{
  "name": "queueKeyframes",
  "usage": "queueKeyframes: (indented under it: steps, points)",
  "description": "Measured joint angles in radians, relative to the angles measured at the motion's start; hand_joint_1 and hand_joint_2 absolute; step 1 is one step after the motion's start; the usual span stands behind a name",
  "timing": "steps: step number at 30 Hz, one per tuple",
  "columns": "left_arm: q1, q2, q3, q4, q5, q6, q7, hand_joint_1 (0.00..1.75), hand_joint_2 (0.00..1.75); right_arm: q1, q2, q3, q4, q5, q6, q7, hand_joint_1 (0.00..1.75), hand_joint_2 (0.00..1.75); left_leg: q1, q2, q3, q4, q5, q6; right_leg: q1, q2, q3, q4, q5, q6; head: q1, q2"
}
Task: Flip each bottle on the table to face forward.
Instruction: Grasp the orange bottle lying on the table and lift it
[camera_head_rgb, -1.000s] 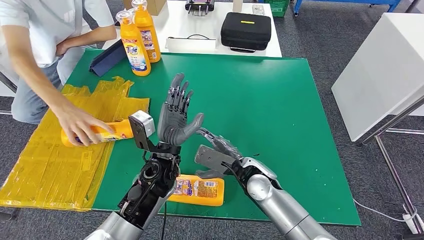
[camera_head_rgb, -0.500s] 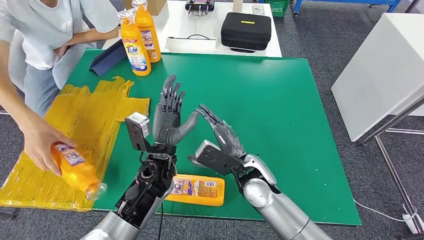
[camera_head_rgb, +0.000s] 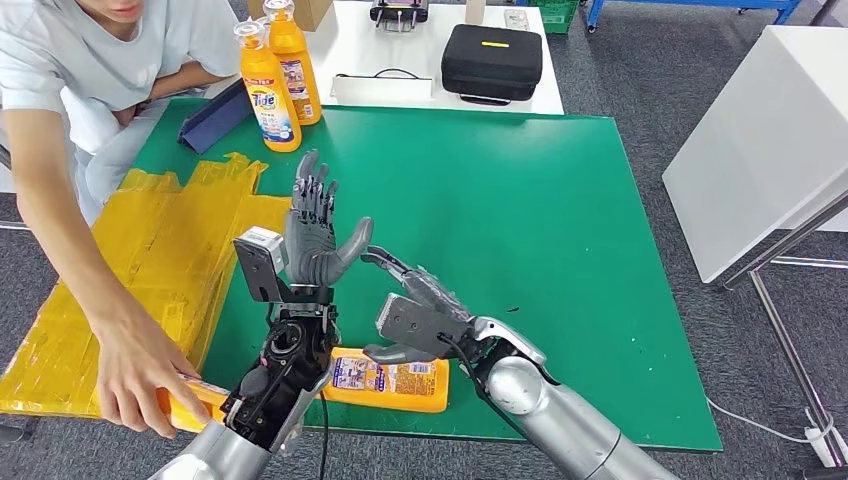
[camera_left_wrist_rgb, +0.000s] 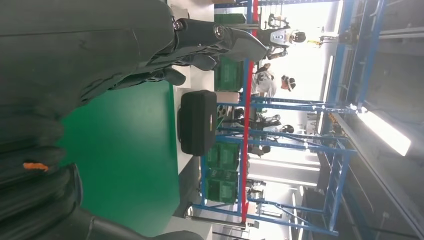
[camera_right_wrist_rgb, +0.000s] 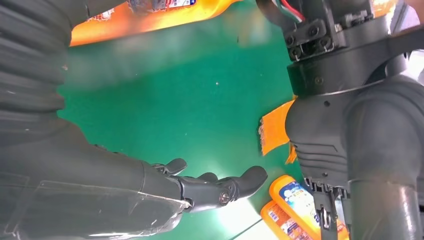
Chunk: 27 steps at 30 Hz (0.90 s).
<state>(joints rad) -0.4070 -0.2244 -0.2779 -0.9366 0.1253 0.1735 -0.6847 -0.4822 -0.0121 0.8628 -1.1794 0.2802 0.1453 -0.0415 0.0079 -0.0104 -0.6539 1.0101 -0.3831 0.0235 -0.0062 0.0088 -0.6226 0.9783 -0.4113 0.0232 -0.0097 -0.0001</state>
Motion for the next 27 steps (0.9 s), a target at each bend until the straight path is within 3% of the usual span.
queueKeyframes:
  steps: [3, 6, 12, 17, 27]
  points:
    - [-0.002, 0.003, 0.002, 0.005, -0.006, 0.024, -0.004, 0.00, 1.75, -0.009, 0.000, 0.012, 0.005, -0.007, 0.000, 0.002, 0.00, 1.75, 0.000, 0.000, 0.000, 0.000, 0.000, 0.000, 0.000, 0.000, 0.000, 0.000, 0.000, 0.000, 0.000, 0.000]
    - [-0.006, 0.009, 0.017, 0.014, -0.020, 0.107, -0.012, 0.00, 1.75, -0.020, 0.003, 0.027, 0.006, -0.032, 0.000, 0.002, 0.00, 1.75, 0.000, 0.000, 0.000, 0.000, 0.000, 0.000, 0.000, 0.000, 0.000, 0.000, 0.000, 0.000, 0.000, 0.000]
    - [-0.056, 0.054, 0.147, 0.062, -0.050, 0.289, -0.015, 0.00, 1.75, 0.012, 0.032, 0.070, -0.008, 0.015, 0.002, 0.074, 0.00, 1.75, 0.001, 0.000, 0.000, 0.000, 0.000, -0.001, 0.002, 0.000, 0.000, 0.000, 0.000, 0.000, 0.000, 0.000]
    - [-0.109, 0.076, 0.261, 0.119, -0.089, 0.296, -0.015, 0.00, 1.75, 0.084, 0.047, 0.092, -0.039, 0.085, -0.004, 0.131, 0.00, 1.75, 0.003, 0.000, 0.000, 0.000, 0.000, -0.001, 0.003, 0.000, 0.000, 0.000, 0.000, -0.001, 0.000, 0.000]
    - [-0.158, 0.075, 0.323, 0.166, -0.101, 0.299, -0.013, 0.00, 1.75, 0.119, 0.051, 0.122, -0.024, 0.130, 0.044, 0.202, 0.00, 1.75, 0.002, 0.000, 0.000, 0.000, 0.000, -0.001, 0.002, 0.000, 0.000, 0.000, 0.000, -0.001, 0.000, 0.000]
